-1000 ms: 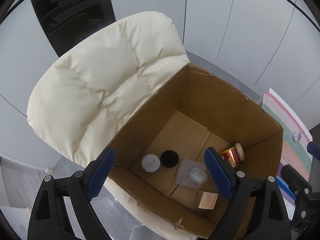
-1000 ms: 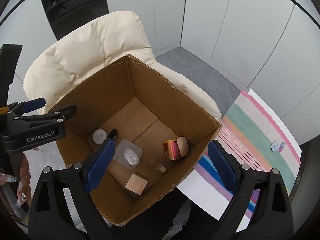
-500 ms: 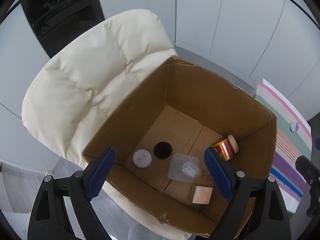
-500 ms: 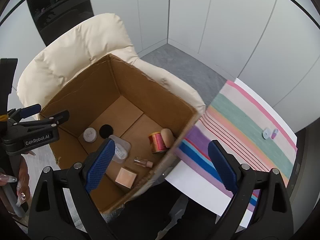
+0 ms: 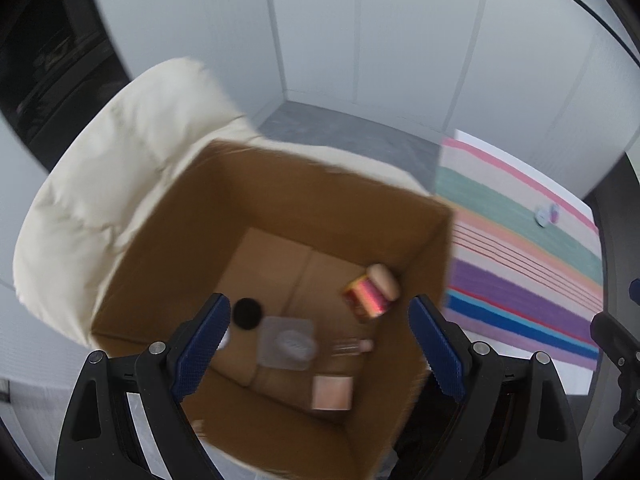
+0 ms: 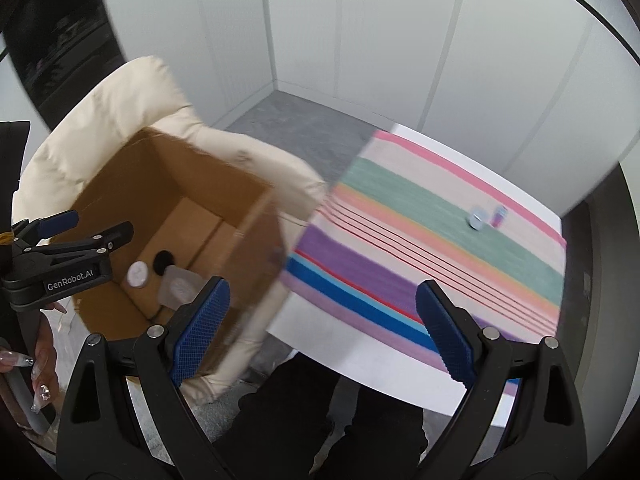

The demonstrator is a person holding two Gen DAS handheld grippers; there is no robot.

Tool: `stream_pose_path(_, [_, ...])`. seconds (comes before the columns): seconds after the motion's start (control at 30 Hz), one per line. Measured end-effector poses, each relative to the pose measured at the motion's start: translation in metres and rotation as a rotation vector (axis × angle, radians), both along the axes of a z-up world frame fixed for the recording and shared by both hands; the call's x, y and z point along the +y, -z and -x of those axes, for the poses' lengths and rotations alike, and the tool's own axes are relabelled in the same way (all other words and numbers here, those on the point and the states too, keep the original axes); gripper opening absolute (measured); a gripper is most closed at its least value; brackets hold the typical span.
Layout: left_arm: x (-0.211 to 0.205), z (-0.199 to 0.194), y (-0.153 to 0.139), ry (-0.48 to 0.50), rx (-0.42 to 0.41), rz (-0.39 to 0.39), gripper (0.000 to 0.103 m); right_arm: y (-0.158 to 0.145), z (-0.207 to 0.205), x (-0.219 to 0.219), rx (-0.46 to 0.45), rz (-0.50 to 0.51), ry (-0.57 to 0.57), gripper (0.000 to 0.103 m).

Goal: Organize objects
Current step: 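Withdraw both open tools from the box back toward the cloth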

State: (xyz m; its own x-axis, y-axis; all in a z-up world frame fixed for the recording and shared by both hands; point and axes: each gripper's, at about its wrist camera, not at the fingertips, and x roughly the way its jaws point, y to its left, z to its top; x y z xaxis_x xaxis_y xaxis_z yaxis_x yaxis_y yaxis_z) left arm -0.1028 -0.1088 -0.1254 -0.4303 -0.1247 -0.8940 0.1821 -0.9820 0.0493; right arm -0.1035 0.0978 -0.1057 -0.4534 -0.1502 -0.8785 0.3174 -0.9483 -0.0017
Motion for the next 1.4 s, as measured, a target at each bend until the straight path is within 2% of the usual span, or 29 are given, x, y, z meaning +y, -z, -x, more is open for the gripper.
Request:
stream_pose_path(0.4, [0.127, 0.030, -0.001, 0.212, -0.005, 0.009, 0.092, 0.002, -0.002, 0.132, -0.017, 0.014, 0.222, 0.096])
stream_pose_path(0.8, [0.218, 0.048, 0.015, 0.336, -0.031, 0.009, 0.092, 0.011, -0.012, 0.234, -0.032, 0.035, 0.375, 0.096])
stream_pose_path(1.1, [0.269, 0.065, 0.044, 0.396, -0.026, 0.025, 0.092, 0.047, -0.001, 0.286, -0.072, 0.043, 0.416, 0.096])
stream_pose_path(1.27, [0.297, 0.085, 0.076, 0.445, -0.036, 0.053, 0.092, 0.082, 0.026, 0.316, -0.115, 0.090, 0.450, 0.096])
stream_pose_path(1.4, [0.314, 0.116, 0.107, 0.440, -0.040, 0.051, 0.092, 0.110, 0.052, 0.332, -0.123, 0.089, 0.465, 0.096])
